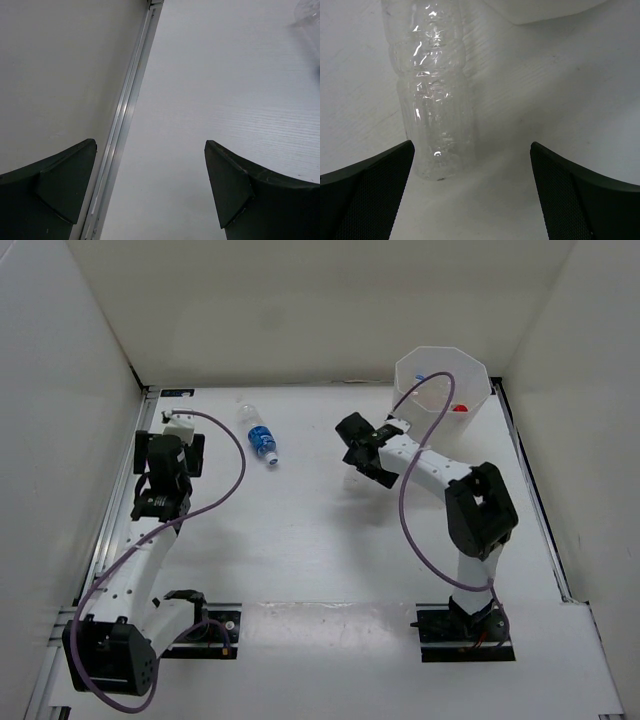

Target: Put the plastic bottles in the bin

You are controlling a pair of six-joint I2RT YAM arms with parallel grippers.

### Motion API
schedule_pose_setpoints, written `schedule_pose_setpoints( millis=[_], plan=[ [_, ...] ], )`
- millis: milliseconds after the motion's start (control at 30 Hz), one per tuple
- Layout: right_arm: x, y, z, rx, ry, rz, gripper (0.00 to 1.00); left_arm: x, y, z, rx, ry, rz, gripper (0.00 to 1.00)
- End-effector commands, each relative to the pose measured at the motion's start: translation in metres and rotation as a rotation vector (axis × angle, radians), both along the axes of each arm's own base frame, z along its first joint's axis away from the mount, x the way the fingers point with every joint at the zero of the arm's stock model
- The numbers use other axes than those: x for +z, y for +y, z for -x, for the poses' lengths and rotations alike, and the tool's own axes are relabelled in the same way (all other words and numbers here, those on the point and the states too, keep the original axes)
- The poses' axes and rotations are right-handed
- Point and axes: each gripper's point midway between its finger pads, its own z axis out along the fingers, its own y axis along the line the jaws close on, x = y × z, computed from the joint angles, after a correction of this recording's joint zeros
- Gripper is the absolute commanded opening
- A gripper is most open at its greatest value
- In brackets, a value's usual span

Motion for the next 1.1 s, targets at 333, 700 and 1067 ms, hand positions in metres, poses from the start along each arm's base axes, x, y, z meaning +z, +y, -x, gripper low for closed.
schedule_pose_setpoints(
  millis=[333, 700, 1067],
  plan=[
    [-0.05, 0.032, -0.018, 0.062, 0.079, 0.003, 0.93, -0.024, 0.005, 0.008, 0.025, 0.042, 0.067, 1.0],
    [-0.018, 0.038, -0.015, 0.259, -0.009, 0.129, 0.23, -0.025, 0.003, 0.003, 0.018, 0.042, 0.107, 1.0],
    [0.183, 0.133, -0.015, 0.659, -0.478, -0.122, 0.14, -0.032, 0.006, 0.008, 0.035, 0.052, 0.124, 1.0]
  ],
)
